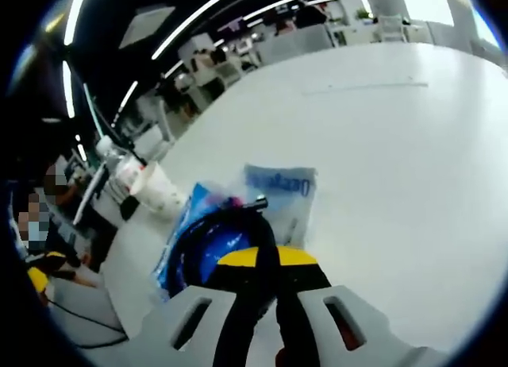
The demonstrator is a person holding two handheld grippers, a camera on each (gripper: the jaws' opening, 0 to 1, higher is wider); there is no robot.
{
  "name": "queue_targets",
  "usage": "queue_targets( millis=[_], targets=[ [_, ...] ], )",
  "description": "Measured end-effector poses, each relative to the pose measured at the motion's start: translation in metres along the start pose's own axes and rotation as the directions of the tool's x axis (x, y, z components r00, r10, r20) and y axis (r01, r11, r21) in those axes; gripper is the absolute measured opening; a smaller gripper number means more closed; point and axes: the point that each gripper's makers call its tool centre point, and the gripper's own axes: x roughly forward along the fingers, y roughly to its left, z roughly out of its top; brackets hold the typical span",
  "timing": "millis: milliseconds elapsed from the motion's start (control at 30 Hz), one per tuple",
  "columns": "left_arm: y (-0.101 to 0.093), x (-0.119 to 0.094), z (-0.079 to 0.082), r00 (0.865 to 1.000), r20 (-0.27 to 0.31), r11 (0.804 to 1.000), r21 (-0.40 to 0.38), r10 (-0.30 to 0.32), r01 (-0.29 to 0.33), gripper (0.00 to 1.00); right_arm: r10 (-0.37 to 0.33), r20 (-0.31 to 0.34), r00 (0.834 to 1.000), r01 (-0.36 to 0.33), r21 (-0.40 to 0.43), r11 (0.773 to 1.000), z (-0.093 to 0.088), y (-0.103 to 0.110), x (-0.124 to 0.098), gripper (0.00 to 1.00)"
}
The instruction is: Arrange the tabletop items into an orderly group along one side of the table until the central work area is clear of visible clutter.
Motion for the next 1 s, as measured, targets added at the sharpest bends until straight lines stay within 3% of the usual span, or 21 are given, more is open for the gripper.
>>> queue_targets(
  millis=[333, 700, 1000],
  targets=[
    [0.004, 0.003, 0.005, 1.0, -0.007, 0.999, 0.037, -0.007, 0.007, 0.47, 0.024, 0.047, 0.999, -0.024, 0.005, 1.0, 0.01, 0.008, -0.014, 0.0],
    [0.01, -0.004, 0.001, 0.999, -0.036, 0.996, 0.083, -0.011, 0.014, 0.52, 0.073, 0.123, 0.99, -0.068, -0.041, 0.997, 0.026, 0.029, -0.045, 0.0],
    [0.01, -0.008, -0.005, 0.998, -0.058, 0.995, 0.097, -0.018, 0.023, 0.55, 0.069, 0.159, 0.985, -0.062, -0.045, 0.997, 0.034, 0.024, -0.067, 0.0]
  ],
)
